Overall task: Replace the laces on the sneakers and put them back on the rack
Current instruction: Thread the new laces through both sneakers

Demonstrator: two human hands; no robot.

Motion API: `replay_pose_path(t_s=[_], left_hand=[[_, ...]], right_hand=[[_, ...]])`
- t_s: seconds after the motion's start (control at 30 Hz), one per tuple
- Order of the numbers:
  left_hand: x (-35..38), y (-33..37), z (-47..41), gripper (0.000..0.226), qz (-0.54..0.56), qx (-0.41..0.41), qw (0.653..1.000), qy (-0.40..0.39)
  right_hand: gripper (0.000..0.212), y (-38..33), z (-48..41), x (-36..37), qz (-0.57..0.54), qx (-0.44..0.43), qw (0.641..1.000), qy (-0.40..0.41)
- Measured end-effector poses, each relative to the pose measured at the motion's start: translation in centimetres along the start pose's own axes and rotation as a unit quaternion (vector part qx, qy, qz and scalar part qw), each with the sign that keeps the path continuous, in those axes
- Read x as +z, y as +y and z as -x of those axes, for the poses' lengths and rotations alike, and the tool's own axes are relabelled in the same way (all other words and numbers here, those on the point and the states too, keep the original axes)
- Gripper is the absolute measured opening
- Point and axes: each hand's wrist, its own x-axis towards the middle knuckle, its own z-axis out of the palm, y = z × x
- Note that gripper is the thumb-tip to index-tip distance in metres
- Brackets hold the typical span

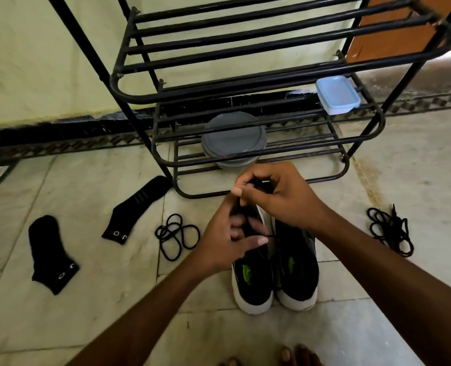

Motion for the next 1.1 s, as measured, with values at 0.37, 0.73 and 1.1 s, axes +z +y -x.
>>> replay_pose_path(t_s=[0.37,0.73,1.1], left_hand=[[-9.6,-2.8,-1.2,0.051,-0.209,-0.270,0.928,0.146],[-2.7,0.1,-2.1,0.083,0.128,-0.027,0.991,-0.023],[-5.3,-1.9,-2.0,0.016,-0.384,0.128,0.897,0.179]], right_hand=[[0.022,4.0,0.8,-0.4,-0.050,0.059,0.989,0.125],[0.014,4.2,1.3,2.3,-0.167,0.135,0.968,0.130],[0.012,7.1,3.5,2.0,-0.161,0.321,0.910,0.208]])
